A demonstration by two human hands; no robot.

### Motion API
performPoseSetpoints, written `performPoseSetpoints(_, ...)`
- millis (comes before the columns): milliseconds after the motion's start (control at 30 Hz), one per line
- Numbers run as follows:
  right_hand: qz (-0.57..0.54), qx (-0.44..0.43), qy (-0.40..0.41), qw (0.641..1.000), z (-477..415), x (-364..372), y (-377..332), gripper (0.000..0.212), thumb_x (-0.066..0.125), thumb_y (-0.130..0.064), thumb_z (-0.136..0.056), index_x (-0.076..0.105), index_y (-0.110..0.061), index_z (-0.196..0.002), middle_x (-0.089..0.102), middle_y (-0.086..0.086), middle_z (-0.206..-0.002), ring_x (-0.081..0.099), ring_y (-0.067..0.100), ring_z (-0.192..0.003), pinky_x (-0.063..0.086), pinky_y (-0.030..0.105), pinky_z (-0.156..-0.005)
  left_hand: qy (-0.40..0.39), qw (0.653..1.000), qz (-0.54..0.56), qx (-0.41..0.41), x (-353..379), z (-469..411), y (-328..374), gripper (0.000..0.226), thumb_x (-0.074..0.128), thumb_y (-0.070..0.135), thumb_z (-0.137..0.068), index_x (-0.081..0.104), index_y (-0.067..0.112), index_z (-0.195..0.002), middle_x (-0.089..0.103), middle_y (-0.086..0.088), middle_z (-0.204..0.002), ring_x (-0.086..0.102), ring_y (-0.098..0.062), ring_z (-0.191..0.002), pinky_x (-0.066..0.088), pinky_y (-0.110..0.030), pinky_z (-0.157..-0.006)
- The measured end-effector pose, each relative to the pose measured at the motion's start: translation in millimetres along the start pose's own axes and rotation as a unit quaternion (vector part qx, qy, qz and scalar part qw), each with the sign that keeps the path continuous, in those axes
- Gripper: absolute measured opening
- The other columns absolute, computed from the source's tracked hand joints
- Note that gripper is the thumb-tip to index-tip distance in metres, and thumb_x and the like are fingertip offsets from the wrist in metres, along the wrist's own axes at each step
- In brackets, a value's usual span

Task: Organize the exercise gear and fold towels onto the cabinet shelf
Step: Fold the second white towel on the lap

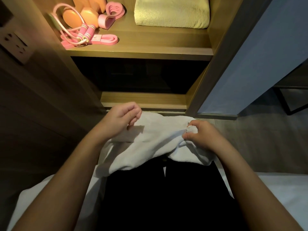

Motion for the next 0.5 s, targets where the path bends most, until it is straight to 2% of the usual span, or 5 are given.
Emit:
performPoseSetpoints(100,-0.001,0.005,0.008,1.0,-2.2,-1.6,1.8,0.026,0.073,-0.037,-0.081,0.063,-0.03,-0.104,0.064,0.001,-0.114,0.053,0.015,-0.087,0.04,0.03,-0.067,0.017,0.994,-0.109,-0.024,-1.8,-2.4,-3.0,0.019,0.054,0.024,-0.097,0.063,0.029,-0.08,0.061,0.011,-0.071,0.057,-0.012,-0.067,0.05,-0.036,-0.067)
performPoseSetpoints(167,-0.005,0.009,0.006,1.0,-2.9,-1.0,3.7,0.029,0.073,-0.037,-0.081,0.064,-0.028,-0.107,0.064,0.003,-0.117,0.052,0.015,-0.088,0.041,0.031,-0.069,-0.012,0.99,-0.137,-0.044,13.9,2.3,-12.4,0.007,0.064,0.03,-0.09,0.065,0.028,-0.082,0.066,0.009,-0.077,0.061,-0.012,-0.073,0.055,-0.042,-0.072)
performPoseSetpoints(300,-0.001,0.011,0.008,1.0,-3.6,0.3,6.1,0.045,0.074,-0.037,-0.081,0.063,-0.023,-0.121,0.061,0.004,-0.127,0.05,0.015,-0.096,0.04,0.03,-0.077,-0.057,0.979,-0.192,-0.025,51.3,14.4,-25.0,0.02,0.068,0.046,-0.078,0.062,0.032,-0.092,0.062,0.016,-0.092,0.058,-0.004,-0.086,0.053,-0.037,-0.078)
performPoseSetpoints(400,0.007,0.009,0.005,1.0,-2.9,0.9,4.6,0.048,0.074,-0.038,-0.08,0.062,-0.023,-0.124,0.06,0.003,-0.13,0.054,0.019,-0.105,0.041,0.031,-0.08,-0.007,0.969,-0.244,-0.042,55.6,9.8,-36.4,0.034,0.067,0.051,-0.078,0.055,0.033,-0.105,0.053,0.016,-0.103,0.051,-0.006,-0.093,0.051,-0.031,-0.077)
performPoseSetpoints(500,0.011,0.008,0.005,1.0,-2.6,1.0,4.9,0.045,0.074,-0.038,-0.08,0.063,-0.024,-0.121,0.061,0.002,-0.129,0.055,0.021,-0.108,0.042,0.031,-0.081,0.07,0.953,-0.293,-0.044,50.5,5.0,-36.7,0.023,0.065,0.044,-0.085,0.057,0.03,-0.101,0.053,0.012,-0.094,0.05,-0.011,-0.087,0.046,-0.028,-0.067)
Point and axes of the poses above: each hand's wrist, its own z-axis away from the middle knuckle, its own x-axis out of the palm, y = z × x, the point moved 9 cm from there along -z, towards the middle knuckle
